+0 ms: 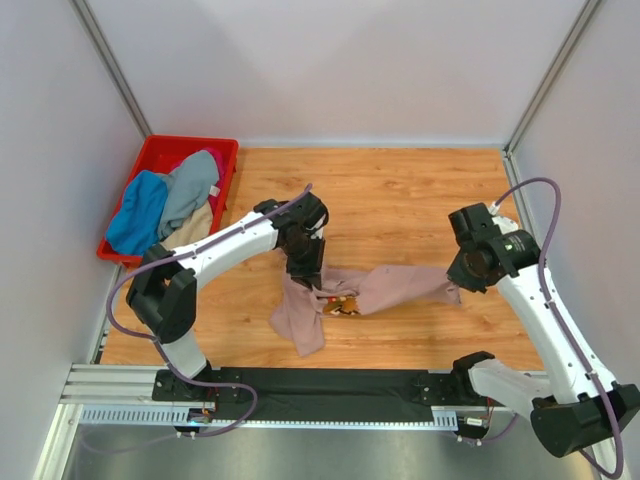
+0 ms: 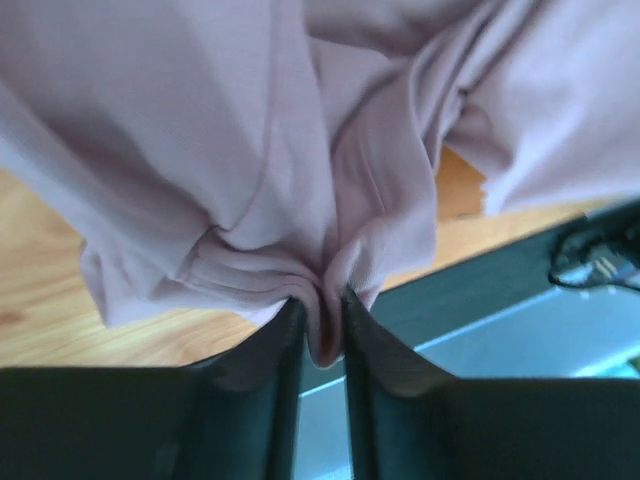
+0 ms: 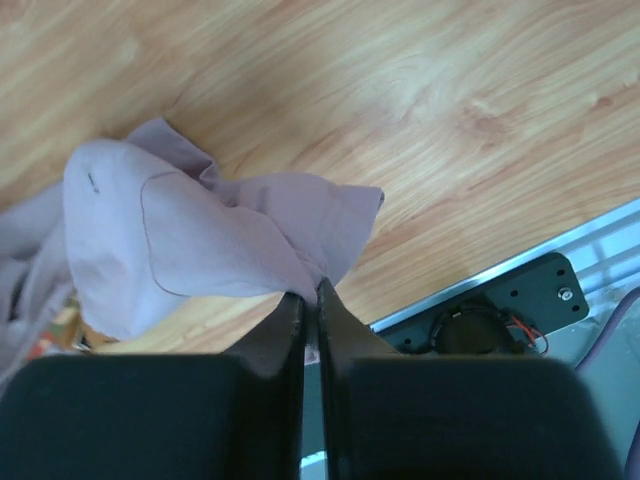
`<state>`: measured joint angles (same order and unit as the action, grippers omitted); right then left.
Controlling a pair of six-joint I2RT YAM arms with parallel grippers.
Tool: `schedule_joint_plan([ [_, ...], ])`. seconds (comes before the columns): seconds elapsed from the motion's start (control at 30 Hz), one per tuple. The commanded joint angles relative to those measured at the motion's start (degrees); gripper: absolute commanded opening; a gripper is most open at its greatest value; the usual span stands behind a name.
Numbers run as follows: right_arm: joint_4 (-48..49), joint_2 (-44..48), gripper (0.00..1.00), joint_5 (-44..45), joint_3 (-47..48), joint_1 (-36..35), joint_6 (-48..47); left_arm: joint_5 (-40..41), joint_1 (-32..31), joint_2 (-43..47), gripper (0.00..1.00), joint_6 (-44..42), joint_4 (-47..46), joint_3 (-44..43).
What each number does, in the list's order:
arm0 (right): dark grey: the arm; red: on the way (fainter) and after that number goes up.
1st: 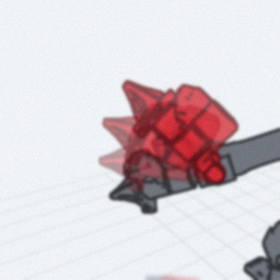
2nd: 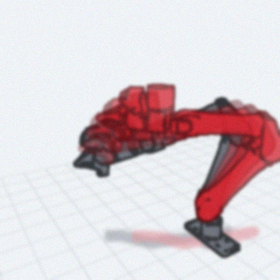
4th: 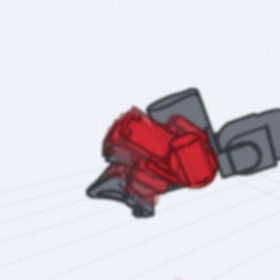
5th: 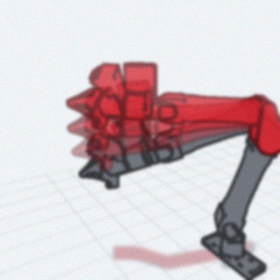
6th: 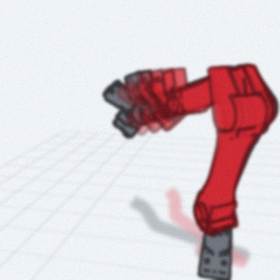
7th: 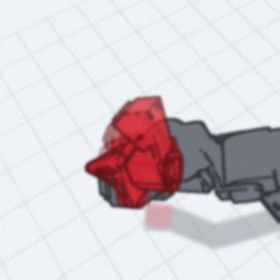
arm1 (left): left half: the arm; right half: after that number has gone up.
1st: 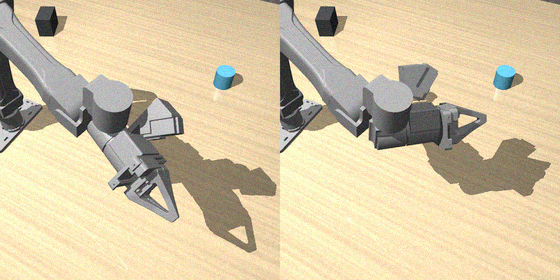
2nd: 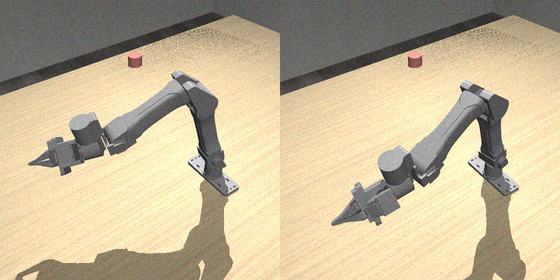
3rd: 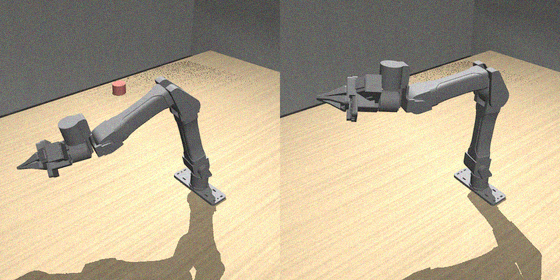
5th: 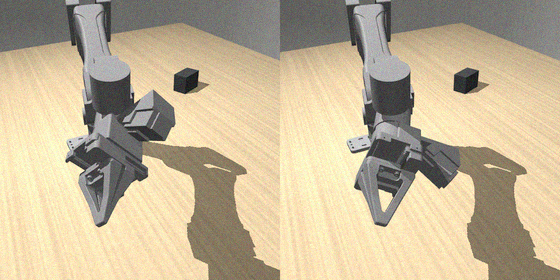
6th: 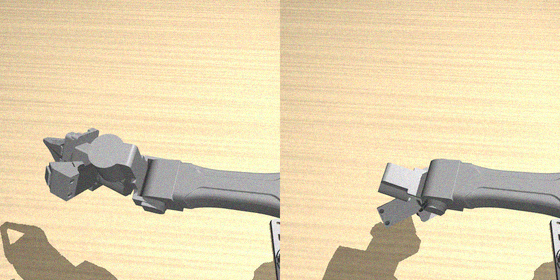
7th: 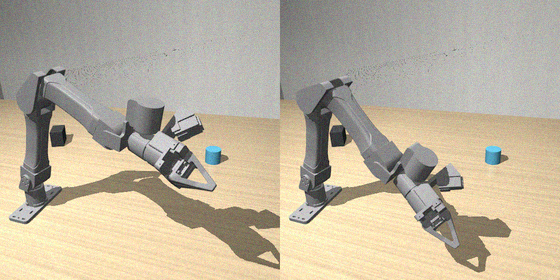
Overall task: Fold and stack the t-shirts
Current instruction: Flatten the tshirt out
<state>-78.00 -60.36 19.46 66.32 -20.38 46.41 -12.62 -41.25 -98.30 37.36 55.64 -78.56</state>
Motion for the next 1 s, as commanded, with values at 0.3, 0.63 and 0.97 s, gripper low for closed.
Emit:
schedule_joint_plan([
  [0.3, 9.5, -6.5, 0.50, -22.5, 9.5, 1.7, -10.2, 5.9, 9.4, 15.7, 0.57, 2.4, 0.2, 9.9],
  [0.63, 36.4, -34.4, 0.59, -33.7, 15.1, -12.1, -19.3, -2.8, 11.9, 19.6, 0.55, 5.0, -16.1, 26.5],
  [0.97, 42.2, -43.5, 0.63, -42.2, 11.2, -16.4, -18.7, -4.1, 11.9, 6.8, 0.49, 5.2, -24.2, 25.1],
])
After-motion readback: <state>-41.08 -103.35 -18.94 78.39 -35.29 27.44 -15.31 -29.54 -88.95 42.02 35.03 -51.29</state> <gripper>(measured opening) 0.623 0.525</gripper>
